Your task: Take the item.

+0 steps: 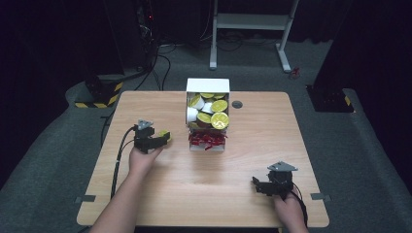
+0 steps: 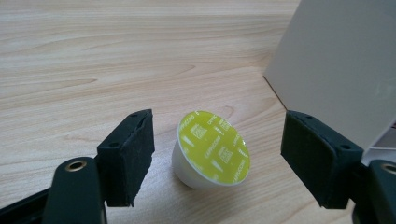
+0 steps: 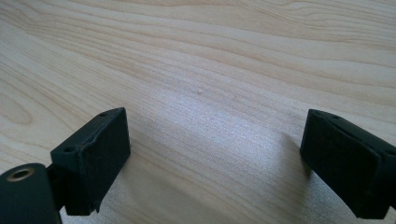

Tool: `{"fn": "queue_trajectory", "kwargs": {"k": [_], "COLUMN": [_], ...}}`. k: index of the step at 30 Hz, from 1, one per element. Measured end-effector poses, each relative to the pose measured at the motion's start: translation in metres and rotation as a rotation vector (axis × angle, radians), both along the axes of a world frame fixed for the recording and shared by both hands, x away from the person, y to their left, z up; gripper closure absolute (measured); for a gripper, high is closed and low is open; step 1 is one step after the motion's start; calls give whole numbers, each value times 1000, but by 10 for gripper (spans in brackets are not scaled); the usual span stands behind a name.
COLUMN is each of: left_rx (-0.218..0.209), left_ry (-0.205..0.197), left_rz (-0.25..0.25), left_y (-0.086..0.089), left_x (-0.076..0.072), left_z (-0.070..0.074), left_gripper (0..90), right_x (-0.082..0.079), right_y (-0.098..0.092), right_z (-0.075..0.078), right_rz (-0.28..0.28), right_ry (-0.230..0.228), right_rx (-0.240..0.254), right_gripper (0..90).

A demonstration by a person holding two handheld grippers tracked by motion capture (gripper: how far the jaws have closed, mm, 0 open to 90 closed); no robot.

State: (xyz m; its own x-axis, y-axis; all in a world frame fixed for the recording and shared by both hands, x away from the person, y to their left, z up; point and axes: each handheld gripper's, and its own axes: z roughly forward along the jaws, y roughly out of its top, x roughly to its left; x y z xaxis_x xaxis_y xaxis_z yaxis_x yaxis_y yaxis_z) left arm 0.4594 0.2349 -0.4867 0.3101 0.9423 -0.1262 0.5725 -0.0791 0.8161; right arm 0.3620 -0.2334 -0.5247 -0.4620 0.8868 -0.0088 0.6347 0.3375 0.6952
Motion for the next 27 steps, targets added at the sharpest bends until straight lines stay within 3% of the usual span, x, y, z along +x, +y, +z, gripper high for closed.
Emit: {"fn": "queue_trajectory", "kwargs": {"k": [4,9,17,23,27], "left_rx": [12,1,32,43,78], "left_ry": [19,-13,8,66,133], "left_rz": [-16,-35,-38,-32,-69], "left_y": [2,10,40,63,72], "left_x": [-8,-25,-58,-84,-100], "left_z": [6,13,6,-8,-22], "left_gripper": [261,270,257,250,241], "right_x": [0,0,0,0,0], "right_y": [0,0,0,0,0], "right_z": [0,0,0,0,0], "right_rz": [0,0,0,0,0], "right_ry": [0,0,0,0,0], "right_rx": [0,0,0,0,0], "right_gripper": [84,83,83,83,83]}}
